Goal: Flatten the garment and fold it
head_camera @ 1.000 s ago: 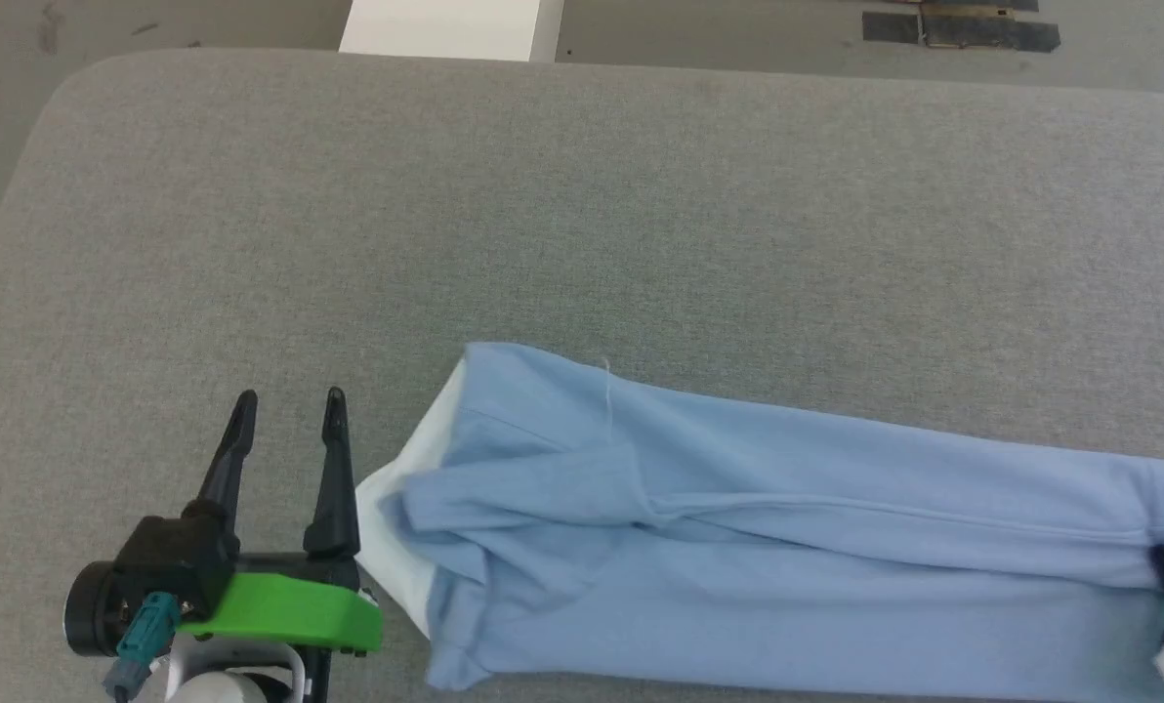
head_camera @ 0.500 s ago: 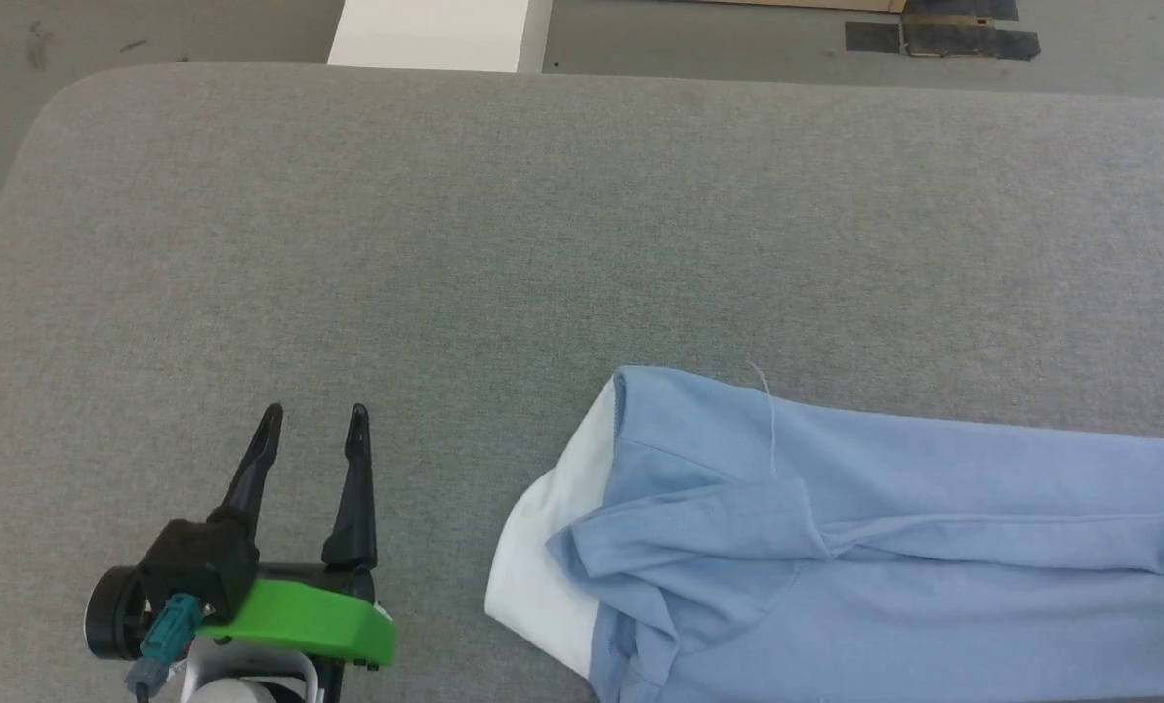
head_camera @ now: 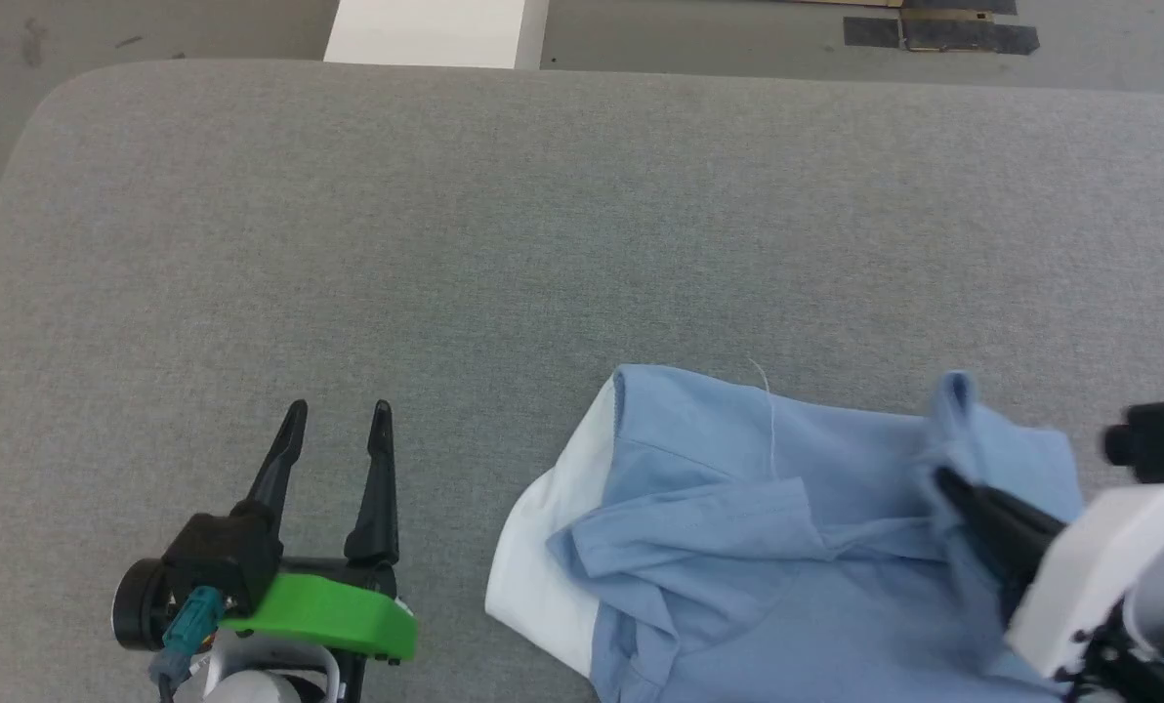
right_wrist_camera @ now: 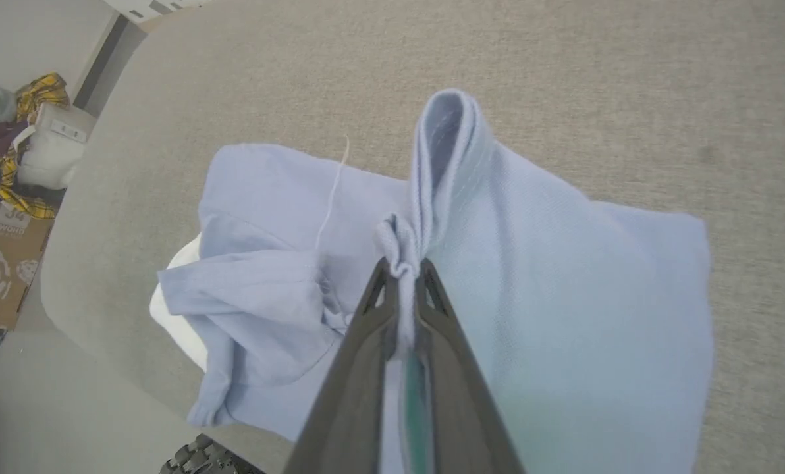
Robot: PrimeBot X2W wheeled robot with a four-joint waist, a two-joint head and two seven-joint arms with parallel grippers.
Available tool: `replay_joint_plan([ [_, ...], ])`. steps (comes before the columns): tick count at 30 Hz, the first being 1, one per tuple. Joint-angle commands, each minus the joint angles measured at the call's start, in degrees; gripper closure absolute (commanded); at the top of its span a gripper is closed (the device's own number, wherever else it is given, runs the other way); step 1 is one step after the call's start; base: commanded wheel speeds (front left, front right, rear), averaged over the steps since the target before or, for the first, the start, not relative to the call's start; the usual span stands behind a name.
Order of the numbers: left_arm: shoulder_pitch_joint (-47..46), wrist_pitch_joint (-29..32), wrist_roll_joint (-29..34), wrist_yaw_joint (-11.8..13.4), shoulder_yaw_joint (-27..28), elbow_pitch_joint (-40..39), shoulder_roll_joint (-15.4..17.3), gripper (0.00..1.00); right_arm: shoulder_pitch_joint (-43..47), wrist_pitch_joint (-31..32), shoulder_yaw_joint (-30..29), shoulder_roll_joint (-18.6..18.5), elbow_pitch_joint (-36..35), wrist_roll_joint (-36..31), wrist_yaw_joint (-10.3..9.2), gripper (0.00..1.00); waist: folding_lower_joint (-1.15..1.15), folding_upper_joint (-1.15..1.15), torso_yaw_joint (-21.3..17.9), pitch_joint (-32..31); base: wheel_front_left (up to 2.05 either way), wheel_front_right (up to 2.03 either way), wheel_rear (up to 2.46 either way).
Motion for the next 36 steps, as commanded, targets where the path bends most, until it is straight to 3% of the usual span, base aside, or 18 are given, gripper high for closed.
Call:
replay_joint_plan([
  [1,-1.3,-0.2,-0.5,-0.5,0.0,0.4,-0.3,0.0,-1.2,0.7,2.0,0.7,-0.8,0.9,-0.09,1.0,0.0,0.0,0.5,0.0,0.0,0.0,0.0],
  [8,-1.9,-0.4,-0.9,-1.3,-0.2,1.1,-0.6,0.0,-5.0,3.1,13.0,0.9,-2.3,1.8,-0.09,1.0,0.0,0.0,2.1,0.6,0.0,0.0,0.0],
  [14,-2.4,-0.6,-1.1,-1.8,-0.1,1.7,-1.1,0.0,-9.9,2.1,21.8,1.7,0.6,1.7,-0.09,1.0,0.0,0.0,3.2,1.4,0.0,0.0,0.0],
  [20,-3.4,-0.8,-1.2,-2.6,-0.6,2.9,-2.2,0.0,-15.3,-2.4,28.6,2.5,8.2,-1.5,-0.09,1.0,0.0,0.0,4.6,2.0,0.0,0.0,0.0],
  [27,-3.8,-1.0,-1.3,-3.5,-0.7,4.6,-3.2,0.0,-20.2,-10.5,33.8,3.1,22.1,-5.6,-0.09,1.0,0.0,0.0,5.4,1.6,0.0,0.0,0.0],
  [28,-3.8,-1.1,-1.3,-3.6,-0.8,4.8,-3.3,0.0,-20.6,-11.9,34.4,3.1,23.7,-5.8,-0.09,0.76,0.0,0.0,5.5,1.4,0.0,0.0,0.0],
  [29,-3.8,-1.1,-1.3,-3.7,-0.8,5.0,-3.4,0.0,-21.0,-13.4,34.7,3.1,25.7,-5.7,-0.09,0.0,0.0,0.0,5.6,1.3,0.0,0.0,0.0],
  [36,-3.4,-1.1,-1.5,-4.2,-0.6,6.1,-3.1,0.0,-23.0,-18.5,37.1,3.1,31.1,-2.6,-0.09,0.0,0.0,0.0,4.9,0.0,0.0,0.0,0.0],
])
